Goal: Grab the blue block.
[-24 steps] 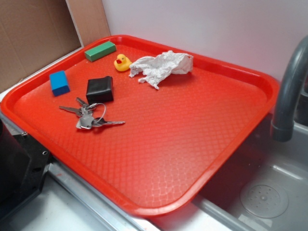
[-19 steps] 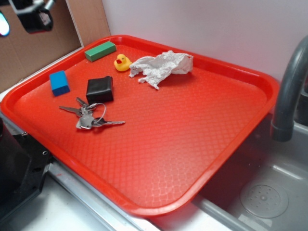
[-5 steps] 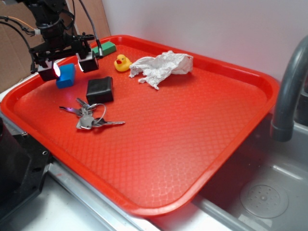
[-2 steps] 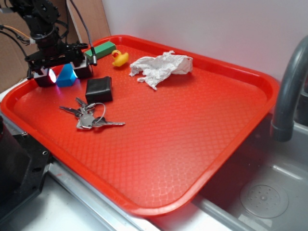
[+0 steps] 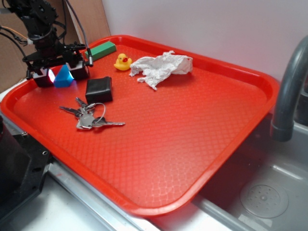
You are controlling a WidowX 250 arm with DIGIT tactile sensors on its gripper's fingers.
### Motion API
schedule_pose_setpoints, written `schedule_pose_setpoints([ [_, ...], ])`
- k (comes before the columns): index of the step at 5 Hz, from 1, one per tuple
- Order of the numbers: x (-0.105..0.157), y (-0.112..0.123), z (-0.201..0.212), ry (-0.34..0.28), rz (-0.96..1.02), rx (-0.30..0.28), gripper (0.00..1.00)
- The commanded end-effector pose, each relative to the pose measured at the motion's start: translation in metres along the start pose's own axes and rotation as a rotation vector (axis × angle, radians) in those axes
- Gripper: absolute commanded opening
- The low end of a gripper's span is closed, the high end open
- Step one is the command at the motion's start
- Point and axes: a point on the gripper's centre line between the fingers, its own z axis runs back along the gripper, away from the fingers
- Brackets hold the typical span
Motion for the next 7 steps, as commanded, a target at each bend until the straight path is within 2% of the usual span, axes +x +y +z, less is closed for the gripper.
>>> schedule_pose_setpoints([
  [1,-0.018,0.001,0.029,0.026,-0.129,-0.055,0.00],
  [2,-0.047,-0.011,0.083,-0.046,-0.361,-0.180,0.00],
  [3,-0.068,-0.041,0.134,-0.169,-0.607,-0.224,0.00],
  [4,-0.080,-0.063,0.186,-0.187,-0.797,-0.246,0.00],
  [5,-0.081,-0.080,0.237,-0.146,-0.879,-0.273,0.00],
  [6,-0.070,-0.078,0.263,-0.087,-0.857,-0.314,0.00],
  [7,-0.065,-0.077,0.255,-0.055,-0.818,-0.314,0.00],
])
